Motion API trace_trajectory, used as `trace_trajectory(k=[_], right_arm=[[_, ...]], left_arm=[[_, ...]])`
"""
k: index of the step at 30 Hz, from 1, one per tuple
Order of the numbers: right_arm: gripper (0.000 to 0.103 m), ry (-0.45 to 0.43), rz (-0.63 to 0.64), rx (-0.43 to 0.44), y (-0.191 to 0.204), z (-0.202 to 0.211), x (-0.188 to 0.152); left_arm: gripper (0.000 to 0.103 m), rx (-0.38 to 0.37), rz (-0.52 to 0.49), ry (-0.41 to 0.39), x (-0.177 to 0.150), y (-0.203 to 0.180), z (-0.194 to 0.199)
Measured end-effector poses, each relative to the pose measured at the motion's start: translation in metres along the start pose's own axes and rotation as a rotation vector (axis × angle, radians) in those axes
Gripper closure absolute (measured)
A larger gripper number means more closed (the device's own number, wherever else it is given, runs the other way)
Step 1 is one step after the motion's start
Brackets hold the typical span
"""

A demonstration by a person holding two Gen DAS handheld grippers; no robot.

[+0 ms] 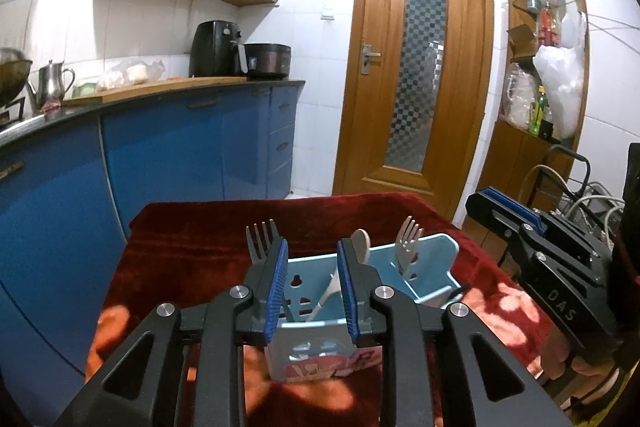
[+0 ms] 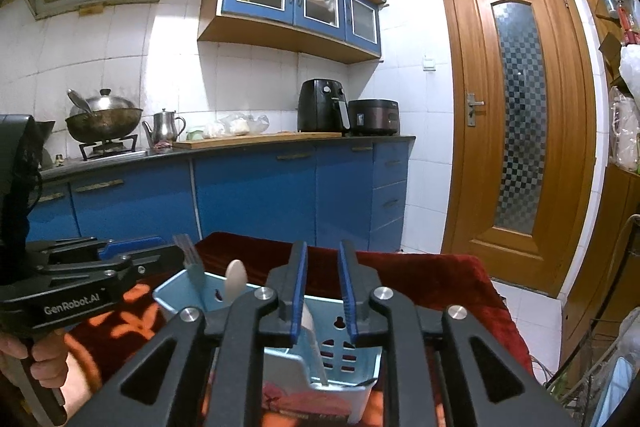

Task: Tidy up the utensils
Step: 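Lower both forks into the caddy and open both tools, then withdraw both tools from the caddy back toward the remaining utensils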

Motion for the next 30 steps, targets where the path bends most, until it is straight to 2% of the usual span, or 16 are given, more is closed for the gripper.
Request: trace_trajectory(k=[14,30], right_arm=[[0.085,0.042,-0.077,0.064,0.012,0.058,0.008],[0.085,0.165,-0.085,0.042,0.020,0.093,-0.029]], left_arm=[[0.077,0.004,0.016,0.040,-0.008,-0.012,0.051],[0.077,0.025,0.061,0.154,-0.051,-0.010,0.078]])
Point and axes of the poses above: each gripper's, at about its wrist camera, not at the fingertips, and z roughly against the way its jaws point, y to its left, x to its top, the point moved 7 cm from there along -z, roughly the way its jaws point, and after that the axes turned 6 degrees about -z, right-handed, at the moved point
